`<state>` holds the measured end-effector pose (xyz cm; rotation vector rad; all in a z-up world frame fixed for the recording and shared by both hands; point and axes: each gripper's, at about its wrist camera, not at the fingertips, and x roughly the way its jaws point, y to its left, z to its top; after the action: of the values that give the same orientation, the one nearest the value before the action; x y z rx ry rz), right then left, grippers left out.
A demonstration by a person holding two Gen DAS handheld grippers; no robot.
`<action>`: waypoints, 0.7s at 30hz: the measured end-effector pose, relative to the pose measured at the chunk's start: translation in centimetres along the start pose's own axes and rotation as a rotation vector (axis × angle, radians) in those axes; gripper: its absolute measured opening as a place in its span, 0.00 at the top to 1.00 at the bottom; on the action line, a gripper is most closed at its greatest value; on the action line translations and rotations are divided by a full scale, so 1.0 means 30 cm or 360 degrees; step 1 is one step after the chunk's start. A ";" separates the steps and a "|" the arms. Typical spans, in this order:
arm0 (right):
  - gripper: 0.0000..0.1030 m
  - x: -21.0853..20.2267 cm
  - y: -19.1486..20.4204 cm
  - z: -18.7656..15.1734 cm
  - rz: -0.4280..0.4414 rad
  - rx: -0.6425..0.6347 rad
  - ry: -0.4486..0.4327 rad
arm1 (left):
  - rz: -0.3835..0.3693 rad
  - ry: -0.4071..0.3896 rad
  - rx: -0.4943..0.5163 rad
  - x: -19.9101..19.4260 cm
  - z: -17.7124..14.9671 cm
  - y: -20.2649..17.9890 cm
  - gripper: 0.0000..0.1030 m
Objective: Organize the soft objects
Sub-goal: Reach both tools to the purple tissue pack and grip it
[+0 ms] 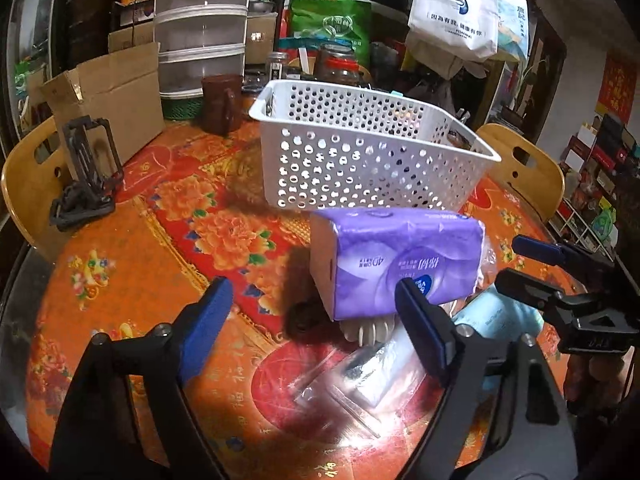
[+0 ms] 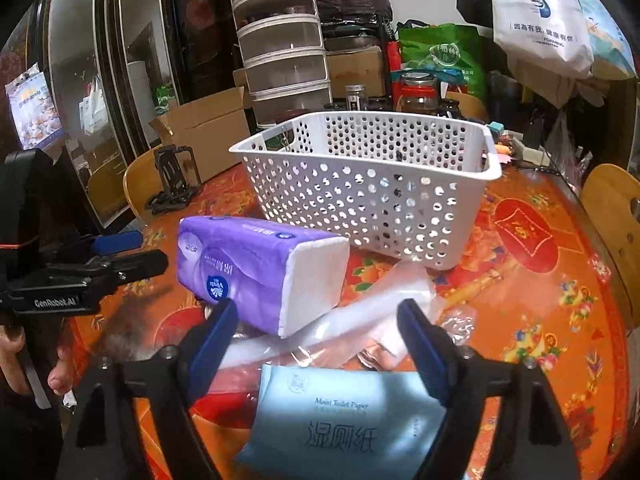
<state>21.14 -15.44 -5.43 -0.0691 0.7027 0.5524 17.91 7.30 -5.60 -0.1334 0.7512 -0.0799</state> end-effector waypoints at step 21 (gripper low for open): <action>0.63 0.129 0.055 0.030 0.0133 -0.0026 0.0084 | -0.0129 0.0069 0.0066 0.135 0.025 -0.055 0.53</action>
<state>23.27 -12.03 -6.98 -0.0702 0.7552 0.6380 21.33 5.24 -7.55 -0.1229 0.7872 -0.1761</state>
